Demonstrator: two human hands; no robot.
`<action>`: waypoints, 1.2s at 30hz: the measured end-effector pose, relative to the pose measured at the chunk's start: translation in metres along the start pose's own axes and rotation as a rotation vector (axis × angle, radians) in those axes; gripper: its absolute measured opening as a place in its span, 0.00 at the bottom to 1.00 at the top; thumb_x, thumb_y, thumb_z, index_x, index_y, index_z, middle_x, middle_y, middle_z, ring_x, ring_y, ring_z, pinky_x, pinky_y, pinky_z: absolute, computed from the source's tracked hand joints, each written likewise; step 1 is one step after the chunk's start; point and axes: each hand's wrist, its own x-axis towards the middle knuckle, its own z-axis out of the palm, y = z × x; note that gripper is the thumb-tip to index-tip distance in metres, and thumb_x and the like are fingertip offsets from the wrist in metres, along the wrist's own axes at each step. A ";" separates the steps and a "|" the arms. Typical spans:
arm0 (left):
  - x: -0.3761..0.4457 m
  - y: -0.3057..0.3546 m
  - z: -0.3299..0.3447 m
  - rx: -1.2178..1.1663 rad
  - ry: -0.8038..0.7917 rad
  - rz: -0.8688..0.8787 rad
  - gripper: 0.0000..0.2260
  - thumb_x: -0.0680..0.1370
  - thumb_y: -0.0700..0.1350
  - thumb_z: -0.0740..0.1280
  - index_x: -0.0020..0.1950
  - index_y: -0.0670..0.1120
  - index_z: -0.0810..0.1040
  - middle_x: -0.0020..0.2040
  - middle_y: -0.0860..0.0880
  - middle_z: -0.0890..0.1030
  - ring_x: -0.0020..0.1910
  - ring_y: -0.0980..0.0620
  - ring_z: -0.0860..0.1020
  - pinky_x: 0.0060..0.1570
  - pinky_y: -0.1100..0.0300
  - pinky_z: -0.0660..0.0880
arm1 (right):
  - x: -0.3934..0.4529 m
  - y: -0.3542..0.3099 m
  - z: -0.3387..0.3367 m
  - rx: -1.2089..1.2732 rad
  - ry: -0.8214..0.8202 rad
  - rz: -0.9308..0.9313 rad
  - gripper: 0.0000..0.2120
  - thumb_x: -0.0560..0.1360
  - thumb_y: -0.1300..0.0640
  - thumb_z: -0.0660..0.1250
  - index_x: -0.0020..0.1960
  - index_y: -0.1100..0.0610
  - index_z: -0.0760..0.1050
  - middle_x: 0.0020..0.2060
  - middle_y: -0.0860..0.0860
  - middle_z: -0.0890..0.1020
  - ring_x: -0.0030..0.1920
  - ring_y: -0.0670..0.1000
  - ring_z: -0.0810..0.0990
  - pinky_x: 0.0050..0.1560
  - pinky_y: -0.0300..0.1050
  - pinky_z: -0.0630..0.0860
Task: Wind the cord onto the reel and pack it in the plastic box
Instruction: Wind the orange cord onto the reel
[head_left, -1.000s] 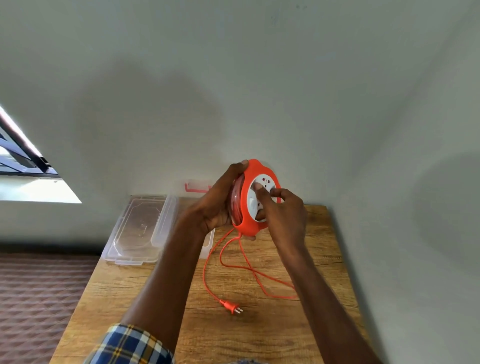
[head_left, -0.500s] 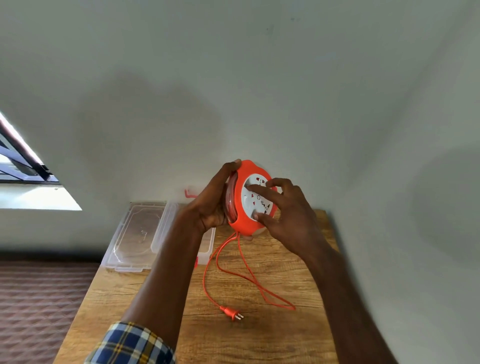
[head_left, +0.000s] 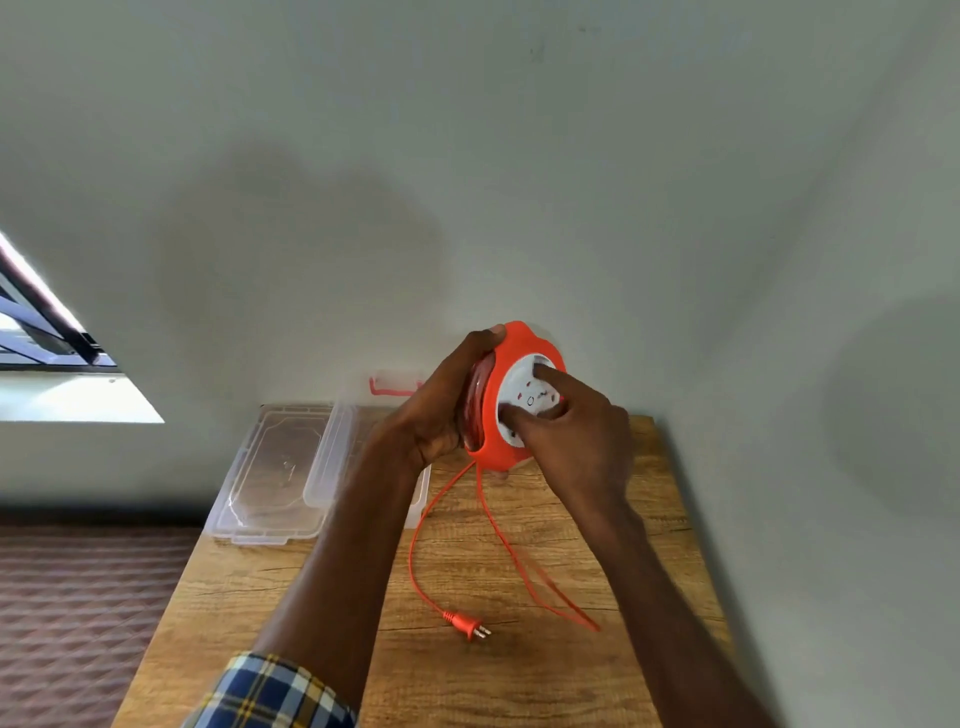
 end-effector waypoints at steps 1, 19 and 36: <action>-0.001 -0.001 0.002 -0.001 -0.013 -0.004 0.24 0.83 0.64 0.62 0.61 0.48 0.88 0.60 0.39 0.87 0.55 0.41 0.87 0.50 0.48 0.85 | -0.001 -0.002 0.003 0.103 0.008 0.119 0.32 0.62 0.30 0.71 0.62 0.45 0.81 0.49 0.44 0.87 0.46 0.45 0.85 0.42 0.39 0.79; 0.004 -0.006 -0.015 -0.079 -0.015 -0.083 0.33 0.80 0.69 0.62 0.71 0.44 0.80 0.65 0.37 0.84 0.59 0.37 0.86 0.53 0.44 0.84 | 0.005 0.020 -0.010 -0.214 -0.243 -0.378 0.32 0.74 0.46 0.75 0.75 0.35 0.67 0.65 0.48 0.76 0.64 0.50 0.74 0.48 0.39 0.75; 0.003 -0.012 0.001 -0.067 -0.039 0.003 0.25 0.83 0.65 0.61 0.62 0.48 0.88 0.62 0.39 0.86 0.57 0.40 0.87 0.51 0.48 0.85 | 0.005 -0.004 0.008 0.480 -0.076 0.401 0.21 0.69 0.36 0.75 0.49 0.53 0.82 0.34 0.49 0.87 0.34 0.45 0.86 0.39 0.41 0.76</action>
